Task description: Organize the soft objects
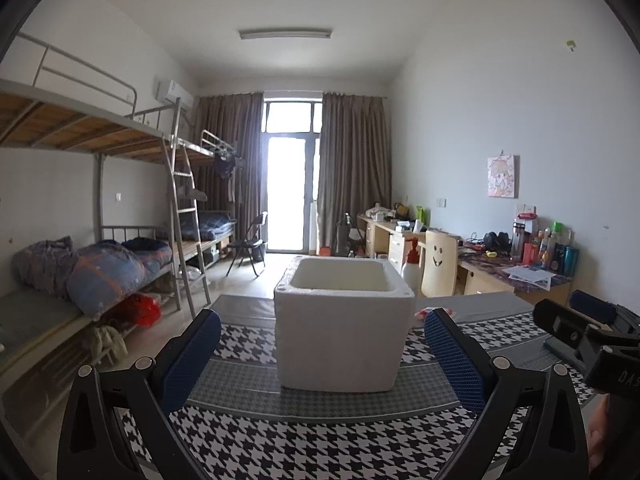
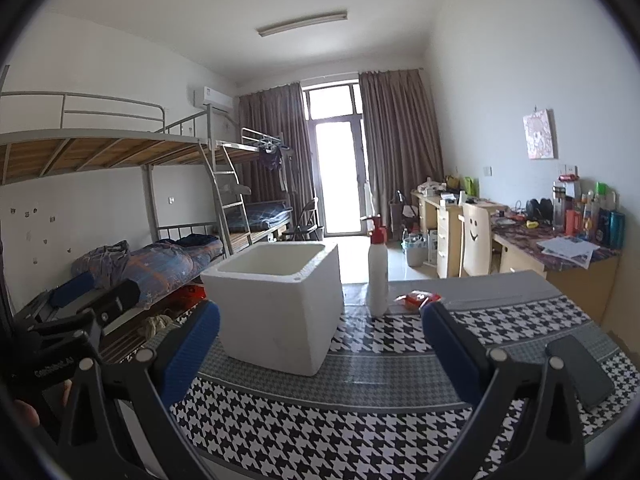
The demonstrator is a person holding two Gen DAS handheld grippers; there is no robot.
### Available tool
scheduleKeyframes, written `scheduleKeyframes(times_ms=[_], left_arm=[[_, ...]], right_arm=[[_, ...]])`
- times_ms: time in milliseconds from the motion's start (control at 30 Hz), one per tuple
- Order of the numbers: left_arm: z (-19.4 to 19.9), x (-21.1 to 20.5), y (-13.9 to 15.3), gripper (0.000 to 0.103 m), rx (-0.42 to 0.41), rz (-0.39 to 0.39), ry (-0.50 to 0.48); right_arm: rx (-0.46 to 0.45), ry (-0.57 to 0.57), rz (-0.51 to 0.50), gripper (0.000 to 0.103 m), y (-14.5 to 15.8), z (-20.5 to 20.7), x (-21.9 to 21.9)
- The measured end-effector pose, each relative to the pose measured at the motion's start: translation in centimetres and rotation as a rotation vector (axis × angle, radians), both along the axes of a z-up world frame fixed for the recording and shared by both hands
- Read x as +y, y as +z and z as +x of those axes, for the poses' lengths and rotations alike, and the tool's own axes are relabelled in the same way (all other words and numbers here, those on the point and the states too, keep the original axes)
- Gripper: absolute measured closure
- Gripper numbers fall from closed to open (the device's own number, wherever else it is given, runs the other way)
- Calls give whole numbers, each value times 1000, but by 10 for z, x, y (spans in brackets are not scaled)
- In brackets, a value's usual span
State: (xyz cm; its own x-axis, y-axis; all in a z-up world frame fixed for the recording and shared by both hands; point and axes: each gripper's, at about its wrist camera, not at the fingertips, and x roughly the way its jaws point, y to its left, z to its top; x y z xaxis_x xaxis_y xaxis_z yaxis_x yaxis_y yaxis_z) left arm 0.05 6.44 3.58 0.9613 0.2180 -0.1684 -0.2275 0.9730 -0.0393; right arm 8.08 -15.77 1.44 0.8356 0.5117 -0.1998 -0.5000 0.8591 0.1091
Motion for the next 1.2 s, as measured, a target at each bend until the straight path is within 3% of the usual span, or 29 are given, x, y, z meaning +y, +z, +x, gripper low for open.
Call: scheduleKeyframes(times_ms=[400,1200], left_arm=[[0,-8,-8,1,7,28,14],[-8,-8,-26,1,32,7,-7]], right_arm=[[-2,-2,-8,1,-9,-6,-1],[-3,-23,-12,1,-21,-11,-9]])
